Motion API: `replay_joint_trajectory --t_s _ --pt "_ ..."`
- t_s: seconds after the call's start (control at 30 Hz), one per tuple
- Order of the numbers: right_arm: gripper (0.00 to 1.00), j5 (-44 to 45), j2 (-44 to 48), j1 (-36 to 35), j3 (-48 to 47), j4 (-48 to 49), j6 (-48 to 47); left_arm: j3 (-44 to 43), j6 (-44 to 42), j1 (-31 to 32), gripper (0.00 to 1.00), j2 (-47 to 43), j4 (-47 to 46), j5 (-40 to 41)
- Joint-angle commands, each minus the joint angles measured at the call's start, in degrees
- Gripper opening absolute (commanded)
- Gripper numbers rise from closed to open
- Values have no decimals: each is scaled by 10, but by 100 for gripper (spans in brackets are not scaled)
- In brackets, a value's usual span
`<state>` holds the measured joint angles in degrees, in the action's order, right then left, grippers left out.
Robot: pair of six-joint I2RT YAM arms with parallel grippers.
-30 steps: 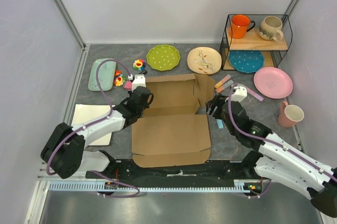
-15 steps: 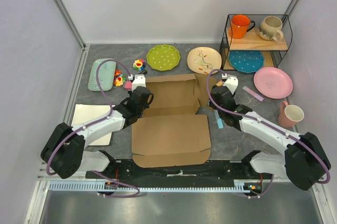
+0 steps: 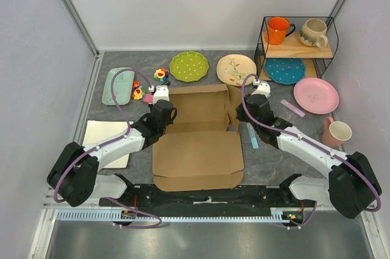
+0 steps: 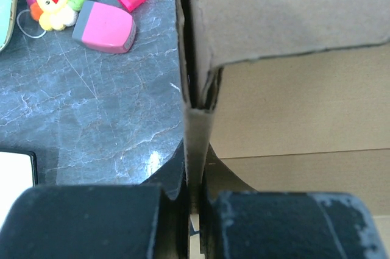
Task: Fold the paper box
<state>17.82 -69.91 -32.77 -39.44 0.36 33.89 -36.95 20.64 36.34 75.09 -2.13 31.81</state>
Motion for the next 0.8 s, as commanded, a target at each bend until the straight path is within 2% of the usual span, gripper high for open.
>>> replay_joint_trajectory --t_s 0.0,0.2,0.3,0.33,0.43,0.6,0.77 --pt "2 -51 16 1 -31 25 50 6 -21 2 2 -9 -40 9" --pt "1 -82 14 -11 -42 20 42 6 -17 3 2 -8 -52 4" --pt "23 -75 1 -46 -36 16 8 11 -15 3 2 -9 -62 -6" --pt "34 -76 0 -54 -31 17 1 11 -13 3 2 -7 -64 -6" --pt "52 -74 23 -75 -1 28 -15 12 -15 3 2 -2 -68 -6" --pt "63 -71 67 -78 16 0 -41 31 -20 3 2 -4 -100 -5" --pt "68 -14 187 -77 21 -26 -57 56 -32 3 2 -10 -142 -6"
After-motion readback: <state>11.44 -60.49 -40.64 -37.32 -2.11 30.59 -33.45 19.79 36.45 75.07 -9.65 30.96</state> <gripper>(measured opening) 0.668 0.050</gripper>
